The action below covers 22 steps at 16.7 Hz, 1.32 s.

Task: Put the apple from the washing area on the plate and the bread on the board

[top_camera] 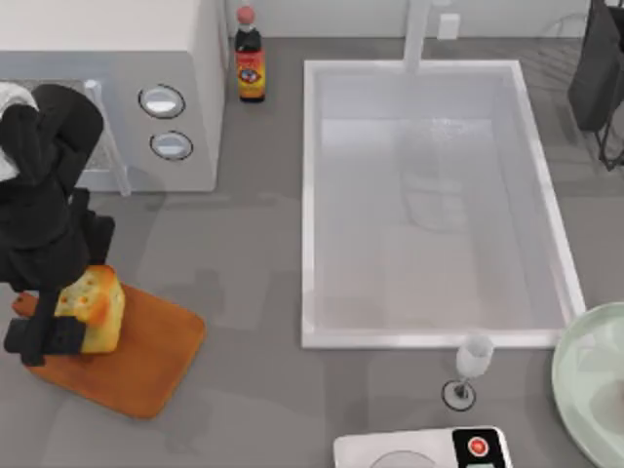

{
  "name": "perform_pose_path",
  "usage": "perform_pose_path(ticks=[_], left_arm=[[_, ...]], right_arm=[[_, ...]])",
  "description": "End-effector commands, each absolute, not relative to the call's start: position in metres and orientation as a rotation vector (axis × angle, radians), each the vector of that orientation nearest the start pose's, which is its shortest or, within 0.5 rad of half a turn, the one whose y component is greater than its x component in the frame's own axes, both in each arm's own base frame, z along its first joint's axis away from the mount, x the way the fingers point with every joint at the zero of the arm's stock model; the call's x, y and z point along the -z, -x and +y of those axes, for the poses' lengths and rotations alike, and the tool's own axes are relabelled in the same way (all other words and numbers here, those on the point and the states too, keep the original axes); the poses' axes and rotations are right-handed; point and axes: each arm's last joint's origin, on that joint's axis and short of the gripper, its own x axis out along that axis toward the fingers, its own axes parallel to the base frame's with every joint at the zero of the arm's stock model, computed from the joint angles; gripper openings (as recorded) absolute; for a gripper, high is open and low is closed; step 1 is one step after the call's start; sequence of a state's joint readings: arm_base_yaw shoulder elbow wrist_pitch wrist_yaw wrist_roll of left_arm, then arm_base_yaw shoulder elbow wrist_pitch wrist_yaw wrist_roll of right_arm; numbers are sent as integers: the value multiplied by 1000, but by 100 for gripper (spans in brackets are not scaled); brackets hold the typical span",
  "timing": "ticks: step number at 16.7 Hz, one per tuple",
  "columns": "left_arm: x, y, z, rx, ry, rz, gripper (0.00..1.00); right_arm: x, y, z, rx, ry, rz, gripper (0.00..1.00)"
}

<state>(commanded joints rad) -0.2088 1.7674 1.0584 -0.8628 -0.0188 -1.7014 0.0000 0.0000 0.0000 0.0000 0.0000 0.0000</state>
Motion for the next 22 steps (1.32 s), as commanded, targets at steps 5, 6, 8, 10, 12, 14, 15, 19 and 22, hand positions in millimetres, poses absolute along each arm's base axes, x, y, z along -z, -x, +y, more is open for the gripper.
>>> perform_pose_path(ticks=[5,6,8,10,12,14,15,19,22], left_arm=[[-146,-296,-60,-1161,1141,1228,15],[-146,-296,-60,-1161,1141,1228,23],[-146,-296,-60,-1161,1141,1228,38],[-146,-296,-60,-1161,1141,1228,53],[-146,-296,-60,-1161,1141,1228,68],[-146,-296,-60,-1161,1141,1228,83],[-146,-296,-60,-1161,1141,1228,90],[-146,-296,-60,-1161,1141,1228,100],[-146,-296,-60,-1161,1141,1228,100]], right_arm=[[-160,-106,-1,0,0,0,100],[-160,-106,-1,0,0,0,100],[-160,-106,-1,0,0,0,100],[-160,-106,-1,0,0,0,100],[-160,-106,-1,0,0,0,100],[-160,-106,-1,0,0,0,100],[-160,-106,-1,0,0,0,100],[-160,-106,-1,0,0,0,100],[-160,-106,-1,0,0,0,100]])
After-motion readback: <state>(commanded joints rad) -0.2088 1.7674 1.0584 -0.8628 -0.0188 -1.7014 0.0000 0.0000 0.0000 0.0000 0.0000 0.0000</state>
